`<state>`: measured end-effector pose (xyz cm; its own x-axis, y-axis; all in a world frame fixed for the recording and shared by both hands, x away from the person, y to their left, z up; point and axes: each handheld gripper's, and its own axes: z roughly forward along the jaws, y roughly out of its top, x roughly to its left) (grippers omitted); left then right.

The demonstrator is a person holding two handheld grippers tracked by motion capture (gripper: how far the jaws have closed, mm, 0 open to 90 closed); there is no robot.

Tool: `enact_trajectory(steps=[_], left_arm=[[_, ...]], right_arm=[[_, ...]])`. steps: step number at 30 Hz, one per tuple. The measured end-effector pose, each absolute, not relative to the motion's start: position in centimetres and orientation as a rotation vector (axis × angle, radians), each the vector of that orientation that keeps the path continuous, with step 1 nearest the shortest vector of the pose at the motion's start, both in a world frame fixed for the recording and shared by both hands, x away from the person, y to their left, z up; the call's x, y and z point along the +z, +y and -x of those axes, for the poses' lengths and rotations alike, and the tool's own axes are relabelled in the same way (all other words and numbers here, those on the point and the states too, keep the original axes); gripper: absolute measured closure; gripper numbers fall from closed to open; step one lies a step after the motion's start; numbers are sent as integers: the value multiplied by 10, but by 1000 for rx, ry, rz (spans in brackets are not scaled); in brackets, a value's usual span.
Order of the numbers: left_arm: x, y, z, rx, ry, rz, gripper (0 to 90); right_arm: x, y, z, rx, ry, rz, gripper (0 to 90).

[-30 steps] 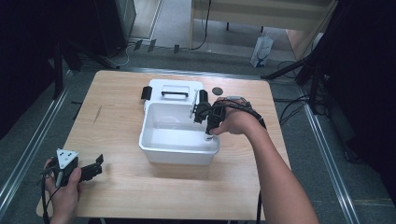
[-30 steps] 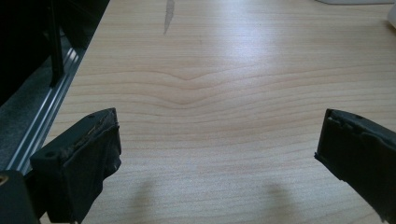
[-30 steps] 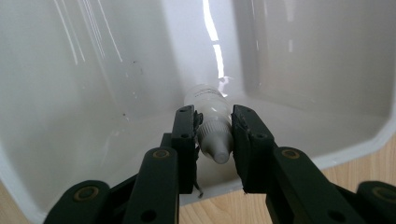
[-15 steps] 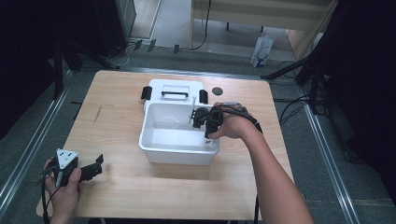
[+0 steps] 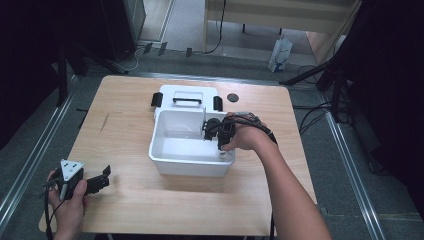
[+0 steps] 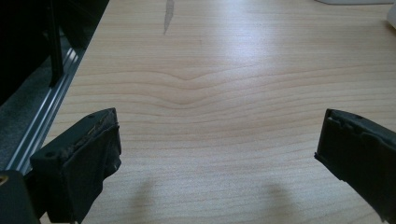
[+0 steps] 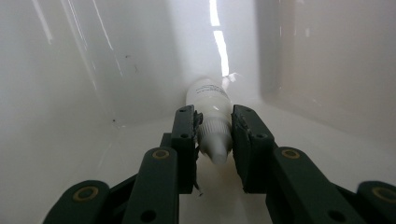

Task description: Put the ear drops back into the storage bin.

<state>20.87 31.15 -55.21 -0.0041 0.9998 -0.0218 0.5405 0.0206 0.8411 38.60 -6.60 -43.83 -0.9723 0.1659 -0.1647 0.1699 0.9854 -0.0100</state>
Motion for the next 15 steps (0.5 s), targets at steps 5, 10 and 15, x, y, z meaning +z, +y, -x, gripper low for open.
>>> enact_trajectory(steps=[5,10,15], left_arm=[[-552,311,-209,864,1624,-1599,6],[-552,311,-209,863,1624,-1599,6],[-552,312,-209,863,1624,-1599,6]], right_arm=[[-441,-66,-386,-62,2960,-253,720],[-439,-68,-386,-41,2964,-260,694],[-429,-70,-386,64,2988,-294,574]])
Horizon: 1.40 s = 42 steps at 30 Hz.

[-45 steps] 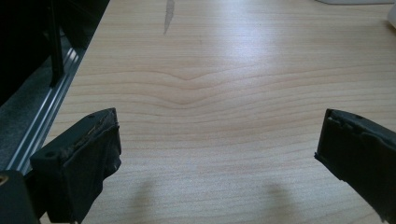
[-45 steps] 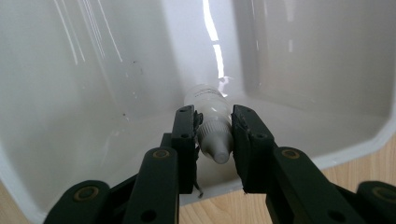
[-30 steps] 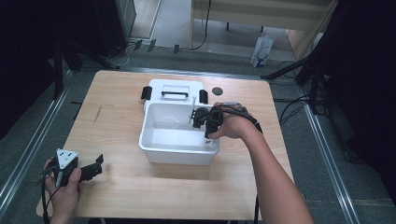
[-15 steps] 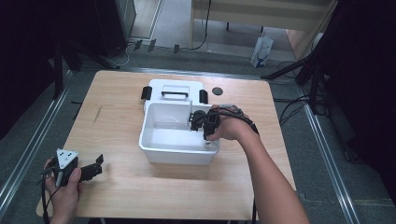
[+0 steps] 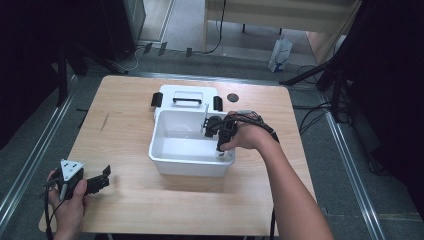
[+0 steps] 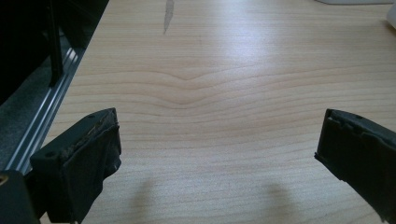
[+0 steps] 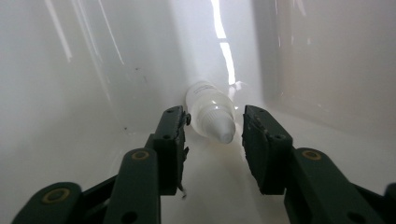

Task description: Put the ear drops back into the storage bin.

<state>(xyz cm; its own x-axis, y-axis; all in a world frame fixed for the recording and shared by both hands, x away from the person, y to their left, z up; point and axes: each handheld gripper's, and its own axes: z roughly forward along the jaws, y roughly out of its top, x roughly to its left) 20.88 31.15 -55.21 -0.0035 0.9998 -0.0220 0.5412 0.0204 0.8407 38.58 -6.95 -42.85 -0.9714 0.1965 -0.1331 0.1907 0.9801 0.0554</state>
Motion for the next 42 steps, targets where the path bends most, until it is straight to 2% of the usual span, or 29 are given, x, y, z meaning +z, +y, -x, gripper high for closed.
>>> enact_trajectory(steps=[3,6,9,15,20,23,27,42], left_arm=[[-552,311,-209,864,1625,-1597,6],[-552,311,-209,865,1625,-1597,6],[-552,312,-209,865,1624,-1599,6],[-552,312,-209,862,1625,-1601,6],[-552,312,-209,859,1626,-1599,6],[-552,312,-209,858,1626,-1599,6],[-552,312,-209,858,1628,-1599,6],[-552,312,-209,858,1631,-1594,6]], right_arm=[[-421,-70,-384,80,2973,-315,542],[-411,-69,-383,119,2950,-327,429],[-398,-69,-382,154,2924,-406,388],[-375,-73,-376,218,2861,-524,178],[-368,-81,-372,227,2878,-554,109],[-368,-88,-371,206,2869,-581,32],[-368,-96,-370,204,2864,-611,0],[-369,-137,-362,212,2850,-676,0]])
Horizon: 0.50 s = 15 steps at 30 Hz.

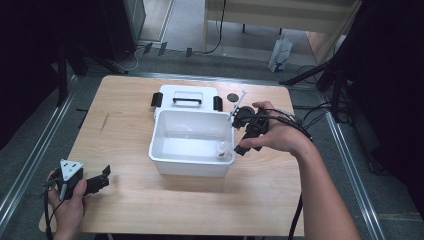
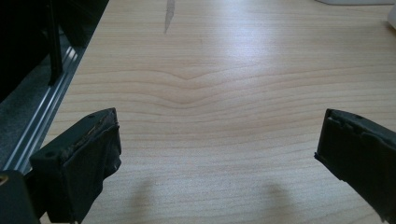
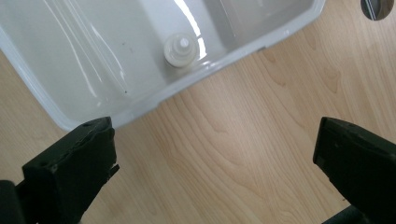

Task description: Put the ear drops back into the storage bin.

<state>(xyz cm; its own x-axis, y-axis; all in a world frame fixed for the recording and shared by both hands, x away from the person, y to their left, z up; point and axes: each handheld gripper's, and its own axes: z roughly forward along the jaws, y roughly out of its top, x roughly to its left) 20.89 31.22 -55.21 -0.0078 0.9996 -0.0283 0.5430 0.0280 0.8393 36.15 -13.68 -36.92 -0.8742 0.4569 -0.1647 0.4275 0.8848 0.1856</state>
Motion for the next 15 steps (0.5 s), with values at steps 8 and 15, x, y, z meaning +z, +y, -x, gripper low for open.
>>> enact_trajectory(steps=[8,15], left_arm=[[-552,312,-209,860,1630,-1598,6],[-552,312,-209,860,1631,-1599,6]], right_arm=[[-379,-157,-356,212,2844,-715,0],[-393,-179,-350,195,2832,-750,0]])
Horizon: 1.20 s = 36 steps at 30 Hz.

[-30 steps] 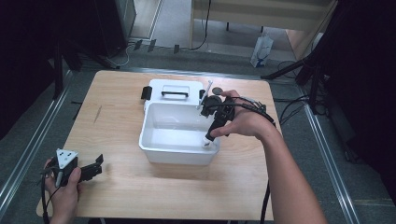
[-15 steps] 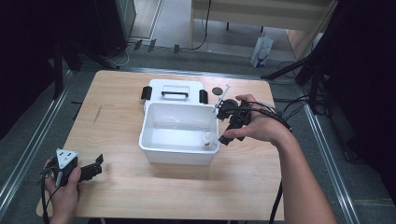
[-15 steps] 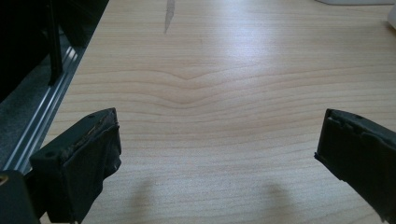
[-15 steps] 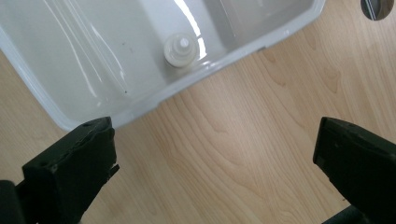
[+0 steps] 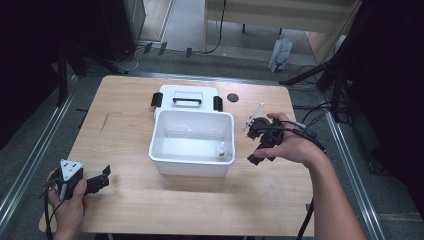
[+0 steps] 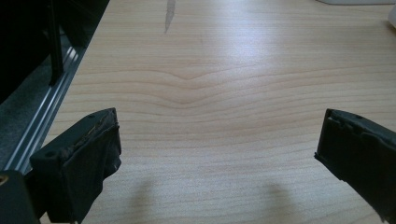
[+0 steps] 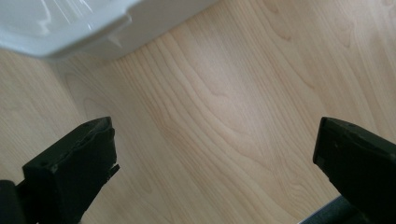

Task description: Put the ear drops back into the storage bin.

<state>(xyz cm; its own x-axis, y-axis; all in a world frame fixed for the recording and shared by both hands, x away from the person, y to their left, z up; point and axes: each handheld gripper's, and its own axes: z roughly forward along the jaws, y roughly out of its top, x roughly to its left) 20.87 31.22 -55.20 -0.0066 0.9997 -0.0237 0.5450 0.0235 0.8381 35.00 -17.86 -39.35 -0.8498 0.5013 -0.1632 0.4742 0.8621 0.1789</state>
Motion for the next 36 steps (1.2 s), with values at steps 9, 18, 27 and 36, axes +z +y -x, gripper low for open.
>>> enact_trajectory(steps=[9,18,27,36], left_arm=[[-552,312,-209,864,1630,-1597,6],[-552,313,-208,860,1626,-1598,6],[-552,312,-208,863,1626,-1597,6],[-552,312,-208,864,1625,-1600,6]], right_arm=[[-413,-203,-342,191,2818,-818,0],[-435,-226,-332,226,2791,-899,0],[-454,-245,-323,284,2742,-962,0],[-474,-266,-310,356,2669,-1052,0]])
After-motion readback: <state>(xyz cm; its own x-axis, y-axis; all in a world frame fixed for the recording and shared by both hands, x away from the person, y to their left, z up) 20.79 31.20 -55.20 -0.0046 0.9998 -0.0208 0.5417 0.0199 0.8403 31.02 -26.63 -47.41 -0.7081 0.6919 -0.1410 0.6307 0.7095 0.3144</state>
